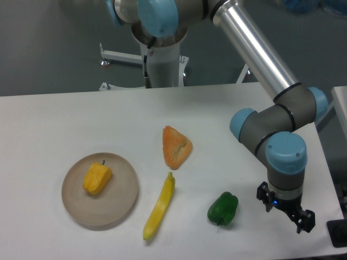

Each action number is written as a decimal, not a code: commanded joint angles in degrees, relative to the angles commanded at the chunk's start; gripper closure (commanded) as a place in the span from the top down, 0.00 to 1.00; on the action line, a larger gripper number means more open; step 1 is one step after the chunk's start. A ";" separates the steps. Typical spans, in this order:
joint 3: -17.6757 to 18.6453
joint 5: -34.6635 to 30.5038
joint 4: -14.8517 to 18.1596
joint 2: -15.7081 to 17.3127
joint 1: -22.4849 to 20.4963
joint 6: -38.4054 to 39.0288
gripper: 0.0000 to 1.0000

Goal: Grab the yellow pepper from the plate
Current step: 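Move the gripper over the yellow pepper on the beige plate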

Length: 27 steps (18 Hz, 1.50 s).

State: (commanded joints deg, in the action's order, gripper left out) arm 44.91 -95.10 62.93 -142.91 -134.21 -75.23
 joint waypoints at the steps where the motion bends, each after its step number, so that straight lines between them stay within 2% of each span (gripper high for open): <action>1: 0.00 0.00 0.00 0.00 0.35 0.26 1.00; 5: 0.70 -0.18 0.44 1.23 1.49 1.23 1.00; 8: 2.54 -0.18 2.72 3.59 2.28 2.81 1.00; 10: 3.42 -0.18 4.91 5.18 3.33 3.69 1.00; 13: 4.30 -0.09 10.09 7.72 5.09 6.93 1.00; 15: 5.71 -0.09 12.03 9.83 6.94 10.62 1.00; 18: 9.48 4.02 14.32 13.87 8.52 16.85 1.00; 22: 16.77 10.27 14.59 19.94 10.36 24.77 1.00; 24: 20.55 10.72 14.50 22.22 11.95 29.24 1.00; 27: 23.98 11.86 14.50 23.90 15.63 37.85 1.00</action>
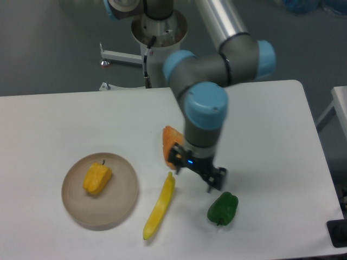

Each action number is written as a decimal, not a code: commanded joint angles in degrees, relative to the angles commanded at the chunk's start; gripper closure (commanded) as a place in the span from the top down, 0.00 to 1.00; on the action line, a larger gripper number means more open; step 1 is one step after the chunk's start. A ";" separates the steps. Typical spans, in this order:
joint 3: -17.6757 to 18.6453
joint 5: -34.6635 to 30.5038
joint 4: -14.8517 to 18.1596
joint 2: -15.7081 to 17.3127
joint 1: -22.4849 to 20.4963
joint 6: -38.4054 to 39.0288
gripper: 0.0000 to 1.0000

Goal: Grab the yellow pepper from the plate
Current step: 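Move the gripper over the yellow pepper on the beige plate, then lower the gripper and close it around the yellow pepper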

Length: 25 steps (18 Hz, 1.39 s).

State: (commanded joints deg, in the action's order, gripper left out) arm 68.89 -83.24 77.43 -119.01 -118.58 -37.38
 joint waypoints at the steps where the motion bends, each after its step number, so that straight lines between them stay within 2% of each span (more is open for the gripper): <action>1: 0.62 0.27 0.00 0.27 0.79 2.20 1.00; 4: 4.39 2.46 -0.70 0.88 3.79 8.36 1.00; 9: 5.98 2.38 -3.68 -0.08 8.18 12.67 1.00; 14: 10.38 1.94 -11.68 -0.78 9.59 13.04 1.00; 25: 12.14 1.50 -13.18 -2.45 12.49 12.24 1.00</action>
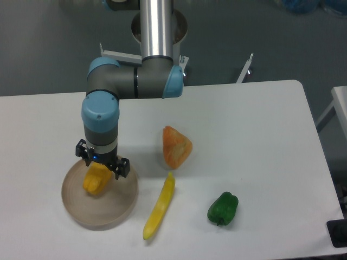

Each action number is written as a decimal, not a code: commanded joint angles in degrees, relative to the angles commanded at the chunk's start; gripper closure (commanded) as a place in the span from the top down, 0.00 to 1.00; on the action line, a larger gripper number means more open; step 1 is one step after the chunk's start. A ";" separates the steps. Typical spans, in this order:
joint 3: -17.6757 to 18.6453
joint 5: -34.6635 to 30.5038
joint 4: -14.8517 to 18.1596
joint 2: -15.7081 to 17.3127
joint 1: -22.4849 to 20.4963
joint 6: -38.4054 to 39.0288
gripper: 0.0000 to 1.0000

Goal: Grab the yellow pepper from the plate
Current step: 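Lower the gripper and close it around the yellow pepper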

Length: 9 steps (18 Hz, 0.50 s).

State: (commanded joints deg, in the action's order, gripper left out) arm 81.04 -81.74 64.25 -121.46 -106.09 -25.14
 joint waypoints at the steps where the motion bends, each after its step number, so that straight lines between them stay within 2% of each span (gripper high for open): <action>1: 0.00 -0.26 -0.18 -0.26 0.18 0.00 1.00; 9: 0.35 -0.97 -0.18 -0.79 0.88 -0.09 1.00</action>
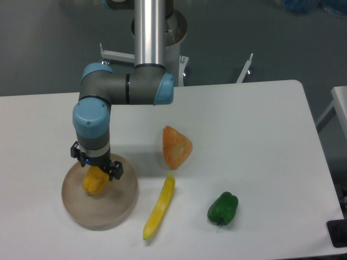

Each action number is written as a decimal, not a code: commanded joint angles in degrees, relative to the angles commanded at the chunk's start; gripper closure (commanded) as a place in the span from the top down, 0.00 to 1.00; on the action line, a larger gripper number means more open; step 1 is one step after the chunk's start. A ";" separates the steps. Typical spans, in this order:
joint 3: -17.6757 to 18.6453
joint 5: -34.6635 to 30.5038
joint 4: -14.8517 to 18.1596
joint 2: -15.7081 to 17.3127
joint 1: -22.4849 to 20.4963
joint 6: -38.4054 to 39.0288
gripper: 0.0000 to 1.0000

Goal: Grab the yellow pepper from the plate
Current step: 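Lower the gripper and close it around the yellow pepper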

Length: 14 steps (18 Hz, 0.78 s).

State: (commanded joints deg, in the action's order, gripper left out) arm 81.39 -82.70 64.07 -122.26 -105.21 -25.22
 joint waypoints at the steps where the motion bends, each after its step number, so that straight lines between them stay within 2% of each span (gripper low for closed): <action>1: 0.00 0.09 0.00 0.00 0.00 0.00 1.00; 2: 0.00 0.09 -0.09 0.00 0.00 -0.17 0.99; 5: 0.09 0.09 -0.26 0.00 0.09 -0.18 0.89; 10: 0.09 0.09 -0.26 0.09 0.09 -1.05 0.63; 12: 0.17 0.00 -0.26 0.17 0.09 -1.75 0.56; 14: 0.00 0.09 -0.26 0.18 0.09 -1.76 0.55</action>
State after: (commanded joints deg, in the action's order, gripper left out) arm 81.39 -82.62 63.81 -122.08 -105.12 -26.98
